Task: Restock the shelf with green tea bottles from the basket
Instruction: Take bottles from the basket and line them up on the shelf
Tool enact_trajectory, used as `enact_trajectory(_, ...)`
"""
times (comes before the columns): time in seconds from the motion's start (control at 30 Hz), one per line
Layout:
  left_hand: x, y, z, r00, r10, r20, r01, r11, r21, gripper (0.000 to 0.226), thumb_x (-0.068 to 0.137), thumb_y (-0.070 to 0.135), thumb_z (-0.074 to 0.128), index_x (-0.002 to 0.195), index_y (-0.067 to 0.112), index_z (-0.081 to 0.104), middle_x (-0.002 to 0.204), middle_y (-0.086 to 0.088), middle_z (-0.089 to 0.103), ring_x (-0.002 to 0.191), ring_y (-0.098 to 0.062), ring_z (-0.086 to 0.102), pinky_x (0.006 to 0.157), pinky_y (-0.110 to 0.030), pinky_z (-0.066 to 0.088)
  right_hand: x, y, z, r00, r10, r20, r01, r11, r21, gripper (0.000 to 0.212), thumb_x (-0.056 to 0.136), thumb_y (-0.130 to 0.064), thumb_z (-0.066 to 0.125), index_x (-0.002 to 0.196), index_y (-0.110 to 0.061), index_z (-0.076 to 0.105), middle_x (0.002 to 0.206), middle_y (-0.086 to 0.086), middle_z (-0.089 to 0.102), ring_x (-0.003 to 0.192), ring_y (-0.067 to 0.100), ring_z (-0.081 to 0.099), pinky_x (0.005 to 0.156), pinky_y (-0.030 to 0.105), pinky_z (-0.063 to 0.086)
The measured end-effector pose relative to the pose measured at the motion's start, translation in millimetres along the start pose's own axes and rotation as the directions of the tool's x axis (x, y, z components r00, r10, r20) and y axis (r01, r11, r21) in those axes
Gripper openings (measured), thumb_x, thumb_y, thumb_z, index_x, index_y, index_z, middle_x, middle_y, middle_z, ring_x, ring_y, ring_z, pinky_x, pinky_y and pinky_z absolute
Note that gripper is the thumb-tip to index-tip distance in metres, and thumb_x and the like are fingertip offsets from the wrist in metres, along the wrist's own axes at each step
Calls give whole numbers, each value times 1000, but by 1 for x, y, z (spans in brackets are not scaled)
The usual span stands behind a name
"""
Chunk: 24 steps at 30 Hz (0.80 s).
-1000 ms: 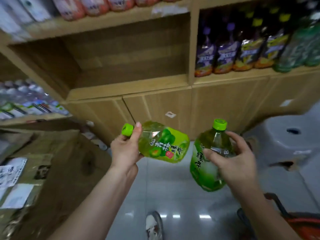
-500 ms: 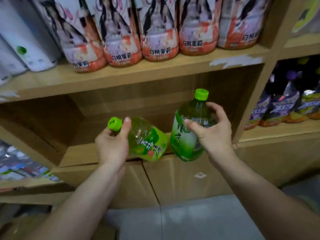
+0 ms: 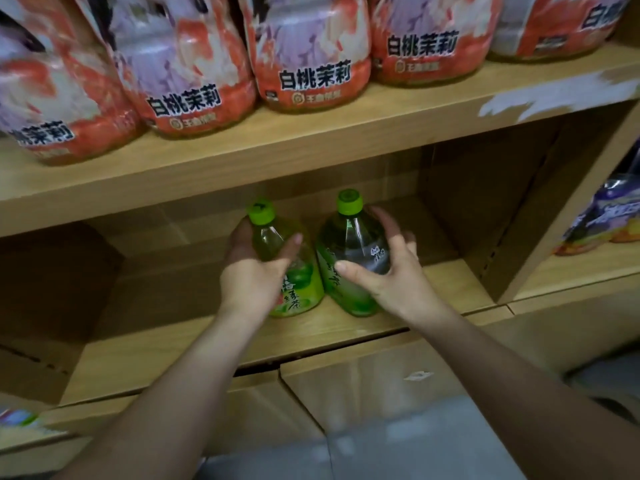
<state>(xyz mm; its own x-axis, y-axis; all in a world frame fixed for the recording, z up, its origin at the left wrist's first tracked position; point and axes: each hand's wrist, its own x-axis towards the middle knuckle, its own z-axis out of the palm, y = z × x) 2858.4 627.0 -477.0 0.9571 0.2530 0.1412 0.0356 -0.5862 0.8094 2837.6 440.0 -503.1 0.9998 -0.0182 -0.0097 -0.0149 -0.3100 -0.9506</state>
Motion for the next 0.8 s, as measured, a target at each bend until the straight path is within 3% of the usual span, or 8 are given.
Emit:
enact_trajectory(0.07,-13,-5,-2,1000,27,-4,-27,998,59,82,72,48,75,140,25,35,123,-5,62,99,-23,65,83,-31,56,-3,-2,1,999,-22,-29,22,1000,-6,98,63,-60,71,140,-58,11,155,7,14,144,29,19,112,46,30)
enact_trajectory(0.13,-48,-5,1,995,25,-92,-16,994,105,87,73,38,77,144,20,30,129,-9,56,121,-25,52,103,-32,41,-16,6,-4,998,-36,-53,36,999,-12,94,74,-55,68,145,-51,7,154,0,19,142,19,22,107,33,27)
enact_trajectory(0.23,-129,1,17,962,233,-142,-218,969,113,60,83,19,67,137,15,43,136,-8,47,129,-20,42,107,-30,34,-63,27,-29,996,-43,-80,44,999,19,71,84,-49,62,145,-44,25,149,-4,33,131,7,38,101,26,38)
enact_trajectory(0.33,-207,2,59,944,329,40,-330,943,35,39,79,26,49,116,23,61,124,6,52,119,-10,48,101,-35,42,-132,58,-76,995,-19,-97,27,996,89,38,86,-35,64,122,-39,52,113,-7,60,91,12,65,62,18,54)
enact_trajectory(0.43,-280,9,125,879,369,301,-356,929,-101,32,79,32,42,97,30,68,109,16,60,106,-1,56,88,-30,48,-207,106,-137,991,-3,-137,5,1000,16,23,85,-28,66,106,-37,62,86,-5,66,78,26,66,75,37,57)
enact_trajectory(0.53,-348,17,207,751,460,473,-383,888,-256,23,83,32,45,95,31,65,101,21,61,96,4,59,83,-27,49,-283,168,-204,972,40,-230,-87,976,-201,27,83,-26,68,101,-44,59,82,-8,66,68,18,65,68,28,52)
enact_trajectory(0.63,-405,13,288,561,570,600,-458,818,-349,26,83,33,46,98,30,67,100,19,64,97,2,58,85,-26,48,-351,242,-264,917,70,-392,-259,853,-452,46,81,-31,69,123,-38,51,91,-10,64,82,13,64,76,31,51)
enact_trajectory(0.8,-501,-18,394,146,700,700,-670,590,-450,23,81,27,53,98,30,68,102,12,65,101,-9,57,87,-18,39,-457,347,-319,717,204,-666,-687,369,-626,76,76,-67,53,142,-42,24,141,4,44,134,28,33,101,46,38)
